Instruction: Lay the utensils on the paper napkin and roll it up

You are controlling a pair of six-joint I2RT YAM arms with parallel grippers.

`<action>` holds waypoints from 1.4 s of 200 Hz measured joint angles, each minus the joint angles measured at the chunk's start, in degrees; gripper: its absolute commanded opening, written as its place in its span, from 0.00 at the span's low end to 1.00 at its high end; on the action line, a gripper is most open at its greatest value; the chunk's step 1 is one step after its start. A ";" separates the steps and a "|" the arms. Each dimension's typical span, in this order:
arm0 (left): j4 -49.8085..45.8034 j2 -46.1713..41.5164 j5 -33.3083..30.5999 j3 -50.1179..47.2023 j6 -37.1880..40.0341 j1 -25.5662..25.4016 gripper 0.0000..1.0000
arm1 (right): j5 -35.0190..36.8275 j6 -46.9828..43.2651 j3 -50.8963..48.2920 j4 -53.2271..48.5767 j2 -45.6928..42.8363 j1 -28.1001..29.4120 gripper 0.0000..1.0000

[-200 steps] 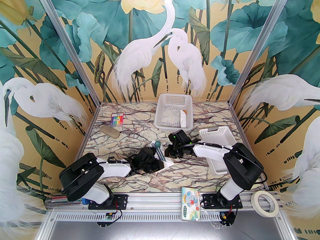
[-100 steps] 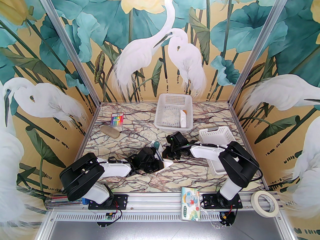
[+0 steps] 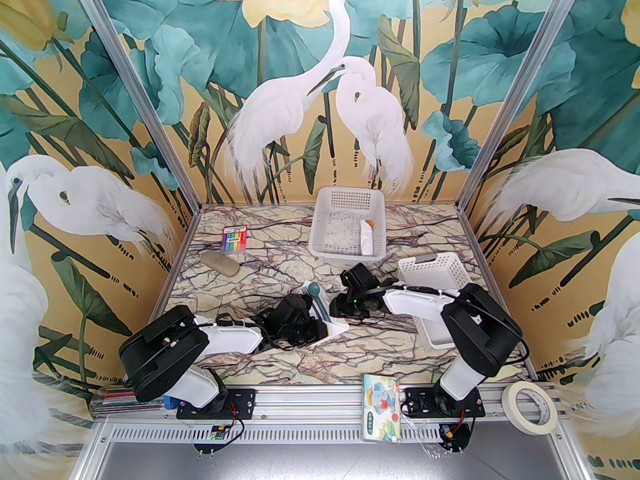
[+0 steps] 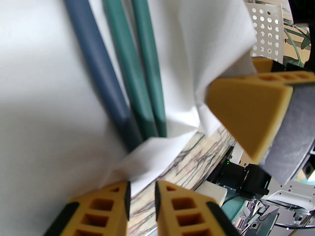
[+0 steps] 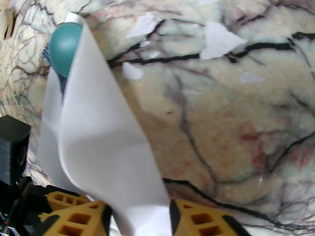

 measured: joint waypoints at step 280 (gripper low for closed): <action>-0.50 0.00 -0.02 0.26 0.00 -0.02 0.26 | -6.03 -7.41 -6.25 3.45 -3.56 -1.77 0.62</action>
